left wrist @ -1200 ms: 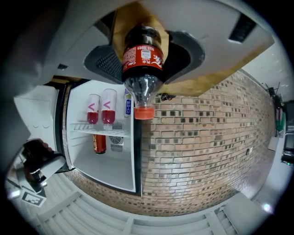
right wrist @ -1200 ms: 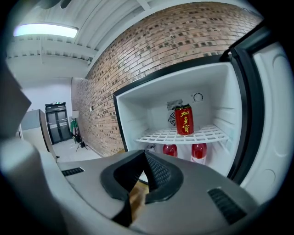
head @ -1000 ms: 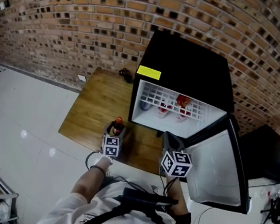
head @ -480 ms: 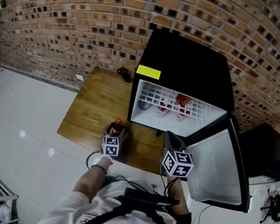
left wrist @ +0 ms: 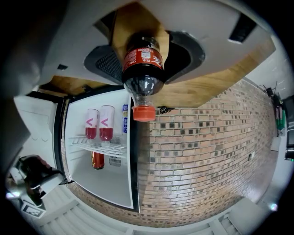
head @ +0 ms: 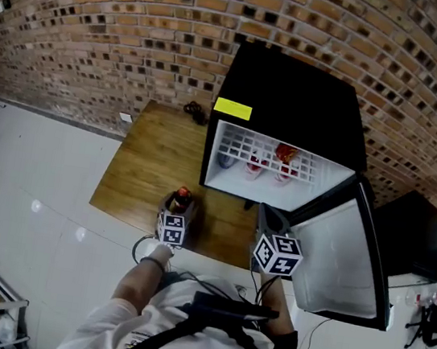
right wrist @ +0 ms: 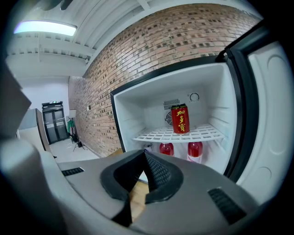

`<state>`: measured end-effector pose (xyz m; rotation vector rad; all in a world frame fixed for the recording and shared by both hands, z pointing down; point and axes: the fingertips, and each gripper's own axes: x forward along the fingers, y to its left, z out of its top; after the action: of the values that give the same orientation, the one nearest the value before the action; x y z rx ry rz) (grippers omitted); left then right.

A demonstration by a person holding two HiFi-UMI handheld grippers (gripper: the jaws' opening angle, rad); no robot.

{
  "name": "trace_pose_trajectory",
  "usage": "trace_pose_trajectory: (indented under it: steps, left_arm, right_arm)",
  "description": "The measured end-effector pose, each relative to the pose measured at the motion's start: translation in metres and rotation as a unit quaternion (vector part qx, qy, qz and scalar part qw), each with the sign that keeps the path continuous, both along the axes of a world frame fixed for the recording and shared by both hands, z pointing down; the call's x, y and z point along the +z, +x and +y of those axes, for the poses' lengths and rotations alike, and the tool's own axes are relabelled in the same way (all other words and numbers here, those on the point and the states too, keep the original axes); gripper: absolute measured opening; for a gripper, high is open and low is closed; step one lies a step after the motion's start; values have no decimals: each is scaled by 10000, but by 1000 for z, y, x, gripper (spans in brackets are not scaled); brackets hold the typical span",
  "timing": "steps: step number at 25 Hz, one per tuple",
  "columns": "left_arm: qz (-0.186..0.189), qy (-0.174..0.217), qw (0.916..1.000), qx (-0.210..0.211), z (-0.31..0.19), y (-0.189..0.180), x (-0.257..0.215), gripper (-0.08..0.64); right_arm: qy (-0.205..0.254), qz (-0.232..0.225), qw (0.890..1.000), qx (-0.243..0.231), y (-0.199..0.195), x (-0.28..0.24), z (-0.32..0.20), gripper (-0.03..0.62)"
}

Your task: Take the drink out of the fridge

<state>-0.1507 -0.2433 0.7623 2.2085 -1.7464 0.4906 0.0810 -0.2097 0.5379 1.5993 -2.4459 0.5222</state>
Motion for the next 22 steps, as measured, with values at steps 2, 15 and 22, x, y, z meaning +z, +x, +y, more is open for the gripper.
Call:
trace_pose_trajectory:
  steps: [2, 15, 22]
  left_arm:
    - [-48, -17, 10000, 24, 3, 0, 2, 289]
    - [-170, -106, 9998, 96, 11, -1, 3, 291]
    - [-21, 120, 9999, 113, 12, 1, -20, 308]
  right_arm:
    - [-13, -6, 10000, -20, -1, 2, 1, 14]
    - [-6, -96, 9999, -77, -3, 0, 9, 14]
    - [3, -196, 9998, -17, 3, -1, 10, 14]
